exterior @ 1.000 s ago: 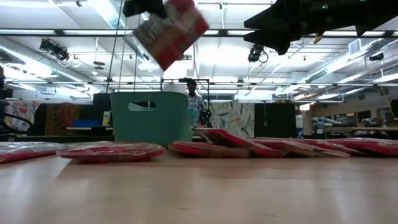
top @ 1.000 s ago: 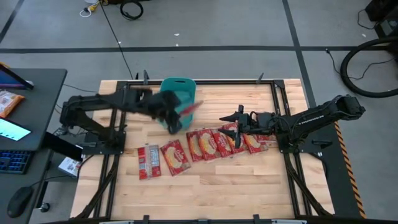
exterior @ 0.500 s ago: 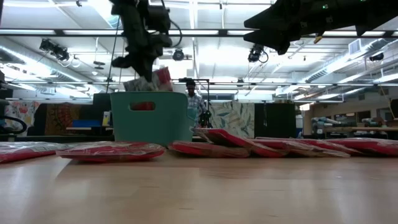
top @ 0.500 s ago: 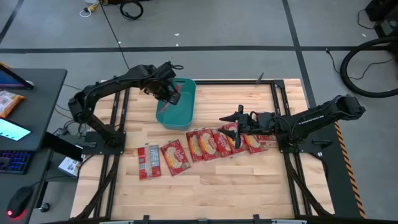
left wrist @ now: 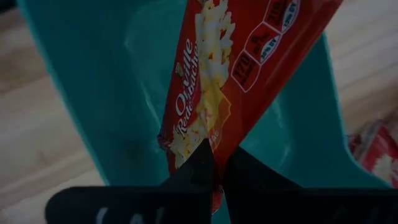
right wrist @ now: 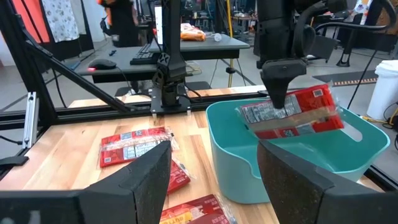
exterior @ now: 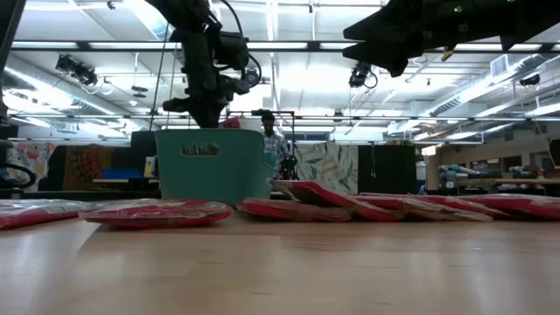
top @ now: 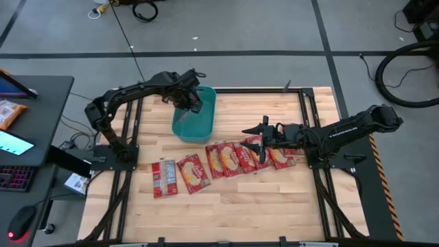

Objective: Sort popcorn bags into baskets
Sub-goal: Put the red popcorn bag into the green bin

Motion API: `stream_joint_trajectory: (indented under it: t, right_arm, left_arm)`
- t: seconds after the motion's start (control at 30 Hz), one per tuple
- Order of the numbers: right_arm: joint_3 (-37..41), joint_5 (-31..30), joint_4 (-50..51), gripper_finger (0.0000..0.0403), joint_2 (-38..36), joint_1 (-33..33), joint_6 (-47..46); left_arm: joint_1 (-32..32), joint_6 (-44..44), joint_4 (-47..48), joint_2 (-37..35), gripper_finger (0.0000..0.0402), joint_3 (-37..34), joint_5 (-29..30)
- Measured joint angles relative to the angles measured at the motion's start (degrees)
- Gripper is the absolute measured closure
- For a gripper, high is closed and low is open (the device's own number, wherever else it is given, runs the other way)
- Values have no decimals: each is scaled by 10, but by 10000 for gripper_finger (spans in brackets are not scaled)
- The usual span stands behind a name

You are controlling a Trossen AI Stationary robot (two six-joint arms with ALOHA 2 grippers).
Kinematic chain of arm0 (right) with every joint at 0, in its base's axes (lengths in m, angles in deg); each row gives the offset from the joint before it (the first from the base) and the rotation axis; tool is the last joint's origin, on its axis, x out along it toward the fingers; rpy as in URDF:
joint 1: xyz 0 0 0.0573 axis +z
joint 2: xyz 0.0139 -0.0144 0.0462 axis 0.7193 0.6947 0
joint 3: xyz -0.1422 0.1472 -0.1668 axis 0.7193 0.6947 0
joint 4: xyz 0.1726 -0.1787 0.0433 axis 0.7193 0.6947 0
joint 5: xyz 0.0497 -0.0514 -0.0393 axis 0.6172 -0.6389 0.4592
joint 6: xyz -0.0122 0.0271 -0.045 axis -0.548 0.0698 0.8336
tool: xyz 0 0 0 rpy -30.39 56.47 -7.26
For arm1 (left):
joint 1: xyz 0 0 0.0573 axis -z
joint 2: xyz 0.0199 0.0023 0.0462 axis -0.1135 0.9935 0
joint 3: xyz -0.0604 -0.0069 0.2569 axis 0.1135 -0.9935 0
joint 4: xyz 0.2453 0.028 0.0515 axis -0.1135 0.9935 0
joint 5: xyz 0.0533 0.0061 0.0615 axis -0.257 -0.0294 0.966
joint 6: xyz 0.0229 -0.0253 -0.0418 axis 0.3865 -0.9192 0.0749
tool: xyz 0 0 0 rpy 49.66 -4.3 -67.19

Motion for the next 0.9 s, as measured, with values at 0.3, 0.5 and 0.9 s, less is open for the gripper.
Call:
stream_joint_trajectory:
  t: [0.3,0.5,0.9]
  right_arm:
    - [0,0,0,160,0,0,0]
    - [0,0,0,160,0,0,-2]
    - [0,0,4,160,0,0,0]
  left_arm:
    - [6,23,4,0,333,0,10]
    - [15,45,17,0,261,0,10]
    - [69,275,43,0,225,80,-24]
